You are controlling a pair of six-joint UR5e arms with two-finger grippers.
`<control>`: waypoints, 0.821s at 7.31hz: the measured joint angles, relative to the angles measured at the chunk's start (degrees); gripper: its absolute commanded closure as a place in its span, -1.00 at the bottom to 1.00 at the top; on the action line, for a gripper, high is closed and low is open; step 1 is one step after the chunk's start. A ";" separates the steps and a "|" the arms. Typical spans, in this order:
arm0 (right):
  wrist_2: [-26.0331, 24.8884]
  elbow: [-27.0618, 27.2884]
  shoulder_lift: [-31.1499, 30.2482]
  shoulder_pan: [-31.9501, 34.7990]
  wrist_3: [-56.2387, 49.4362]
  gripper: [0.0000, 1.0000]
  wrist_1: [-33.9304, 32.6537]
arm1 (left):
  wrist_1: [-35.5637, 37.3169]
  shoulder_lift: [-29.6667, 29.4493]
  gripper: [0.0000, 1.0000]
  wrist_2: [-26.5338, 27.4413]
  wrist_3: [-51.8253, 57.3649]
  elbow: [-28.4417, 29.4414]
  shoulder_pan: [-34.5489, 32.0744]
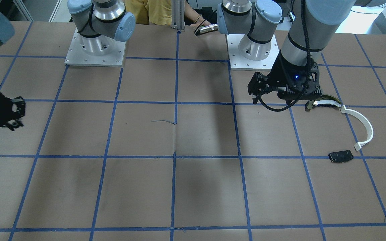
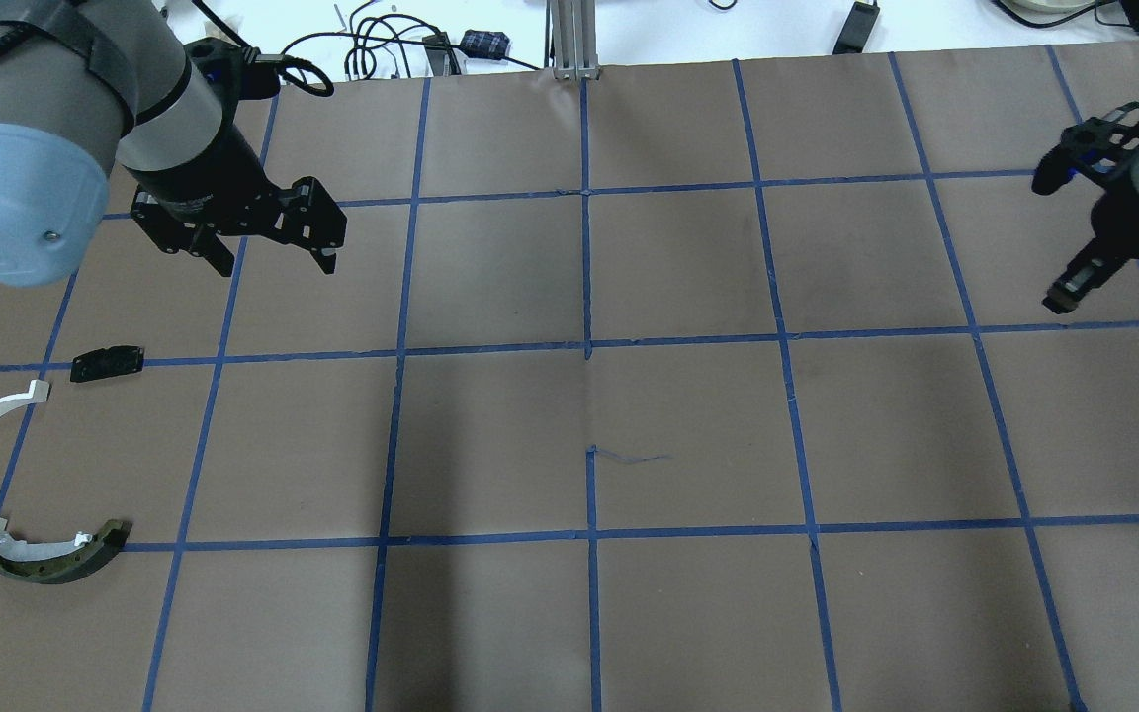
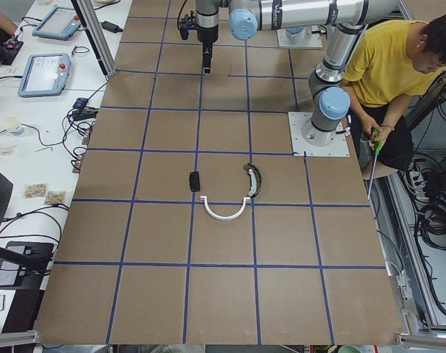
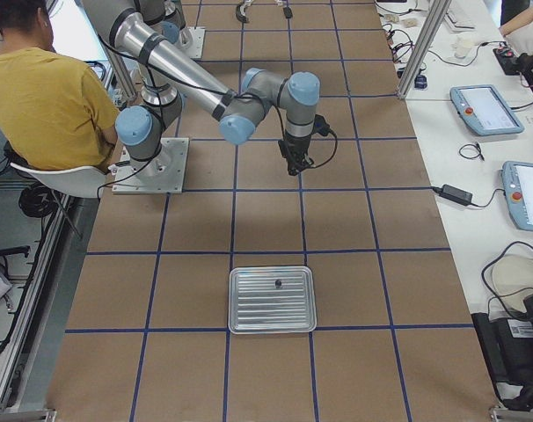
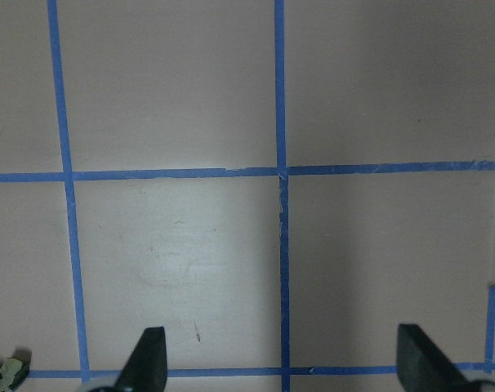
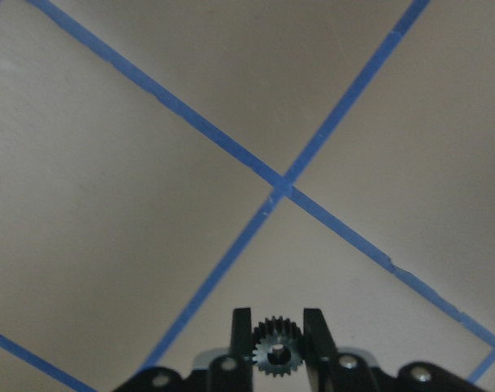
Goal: Place bearing gear from tray to pile
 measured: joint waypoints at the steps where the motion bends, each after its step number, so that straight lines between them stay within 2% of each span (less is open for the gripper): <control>1: 1.03 -0.71 0.35 7.39 11.75 1.00 1.07 | 0.00 0.00 -1.00 0.03 0.02 0.00 0.05; 2: 2.35 -1.08 1.79 14.26 23.50 1.00 0.35 | 0.00 -0.01 -1.00 0.03 0.03 0.00 0.07; 5: 8.02 -2.87 10.40 33.35 58.35 0.95 -9.60 | 0.00 -0.05 -1.00 -0.14 0.00 0.00 0.04; 6: 10.51 -3.76 13.08 37.59 67.17 -0.22 -11.60 | -0.02 -0.05 -1.00 -0.05 0.00 0.00 0.06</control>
